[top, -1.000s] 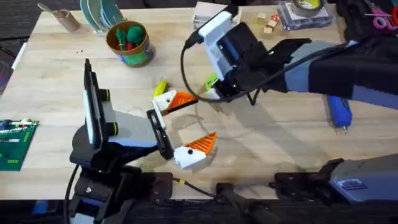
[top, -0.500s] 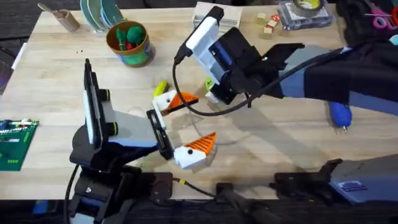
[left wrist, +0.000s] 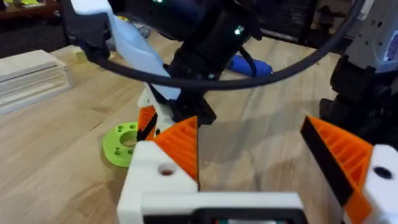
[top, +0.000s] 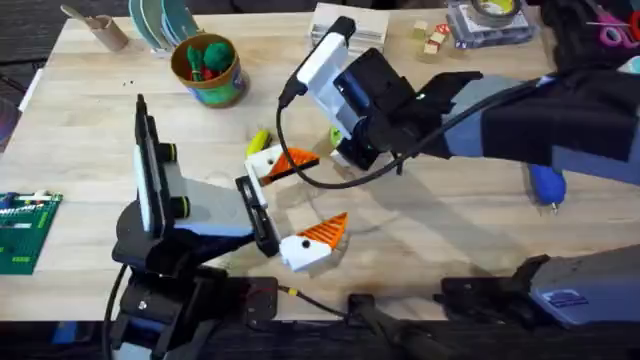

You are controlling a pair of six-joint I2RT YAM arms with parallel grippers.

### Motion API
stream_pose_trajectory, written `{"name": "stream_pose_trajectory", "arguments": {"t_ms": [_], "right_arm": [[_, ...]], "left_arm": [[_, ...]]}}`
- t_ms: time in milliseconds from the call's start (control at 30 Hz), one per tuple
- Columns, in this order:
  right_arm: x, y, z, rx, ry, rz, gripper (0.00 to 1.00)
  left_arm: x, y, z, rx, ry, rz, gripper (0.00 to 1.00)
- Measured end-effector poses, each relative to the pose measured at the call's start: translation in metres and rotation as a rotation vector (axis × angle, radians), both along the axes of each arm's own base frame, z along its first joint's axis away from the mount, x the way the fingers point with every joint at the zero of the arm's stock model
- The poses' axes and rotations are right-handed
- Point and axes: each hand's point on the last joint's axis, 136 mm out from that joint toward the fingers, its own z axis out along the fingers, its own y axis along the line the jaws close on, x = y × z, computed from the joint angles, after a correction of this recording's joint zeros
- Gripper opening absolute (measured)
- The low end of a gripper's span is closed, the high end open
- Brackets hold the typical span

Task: Pick up the gripper from the table and insert it into the empty holder that is missing its gripper. Then pick up a screw, insert it into the mounting hole, and use the screwdriver to tighten it. Finally, clean up the table by picking up the vegetable and placing it into the bucket.

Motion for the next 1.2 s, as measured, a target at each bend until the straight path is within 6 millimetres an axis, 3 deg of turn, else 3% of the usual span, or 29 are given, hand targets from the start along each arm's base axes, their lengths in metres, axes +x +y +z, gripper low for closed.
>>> {"name": "stream_pose_trajectory", "arguments": {"t_ms": [133,400,867,1000,1200], "right_arm": [[0.001,0.001,0.001,0.002,-0.003,0.000,0.234],[0.002,0.003,0.003,0.009,-0.009,-0.002,0.019],[-0.001,-0.001,0.006,-0.004,0.008,-0.005,0.008],[0.003,-0.002,0.027,0.008,0.002,-0.013,0.008],[0.021,0.002,0.076,0.051,-0.044,-0.035,0.008]], "left_arm": [[0.000,0.000,0.000,0.000,0.000,0.000,0.993],[0.000,0.000,0.000,0.000,0.000,0.000,0.993],[0.000,0.000,0.000,0.000,0.000,0.000,0.993],[0.000,0.000,0.000,0.000,0.000,0.000,0.993],[0.000,0.000,0.000,0.000,0.000,0.000,0.993]]}}
